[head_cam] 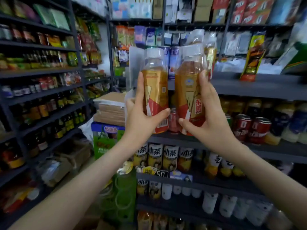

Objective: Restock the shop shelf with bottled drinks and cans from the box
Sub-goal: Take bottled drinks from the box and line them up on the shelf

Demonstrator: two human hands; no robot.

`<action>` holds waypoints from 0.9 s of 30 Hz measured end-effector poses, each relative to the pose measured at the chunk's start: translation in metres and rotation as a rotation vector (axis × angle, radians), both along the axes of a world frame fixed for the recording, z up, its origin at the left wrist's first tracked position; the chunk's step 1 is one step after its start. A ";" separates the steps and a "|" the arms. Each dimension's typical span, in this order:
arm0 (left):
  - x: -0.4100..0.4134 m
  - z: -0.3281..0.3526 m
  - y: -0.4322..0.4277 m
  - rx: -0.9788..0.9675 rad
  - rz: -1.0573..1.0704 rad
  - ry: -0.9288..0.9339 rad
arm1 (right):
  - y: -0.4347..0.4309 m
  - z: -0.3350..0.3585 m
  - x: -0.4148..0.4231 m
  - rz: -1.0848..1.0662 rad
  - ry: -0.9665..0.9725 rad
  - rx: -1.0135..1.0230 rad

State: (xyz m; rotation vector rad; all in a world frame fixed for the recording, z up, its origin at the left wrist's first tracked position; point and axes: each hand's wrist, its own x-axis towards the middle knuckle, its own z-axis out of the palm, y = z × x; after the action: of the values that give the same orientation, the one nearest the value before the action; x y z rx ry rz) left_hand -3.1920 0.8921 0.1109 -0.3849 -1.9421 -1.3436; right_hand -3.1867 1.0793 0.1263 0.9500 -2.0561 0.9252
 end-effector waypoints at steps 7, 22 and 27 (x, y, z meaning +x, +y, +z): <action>-0.059 0.051 0.049 0.048 0.173 0.167 | 0.060 0.046 -0.075 -0.109 0.099 -0.187; -0.186 0.097 0.098 -0.023 0.265 0.325 | 0.095 0.084 -0.267 -0.275 -0.121 -0.119; -0.195 0.095 0.107 -0.033 0.301 0.326 | 0.102 0.094 -0.296 -0.241 -0.239 -0.020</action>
State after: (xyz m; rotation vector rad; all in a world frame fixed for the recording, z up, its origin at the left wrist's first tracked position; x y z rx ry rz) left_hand -3.3866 0.9992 0.2057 -0.2921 -1.6739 -0.9890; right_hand -3.4824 1.1813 0.2200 0.5856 -2.2953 0.9635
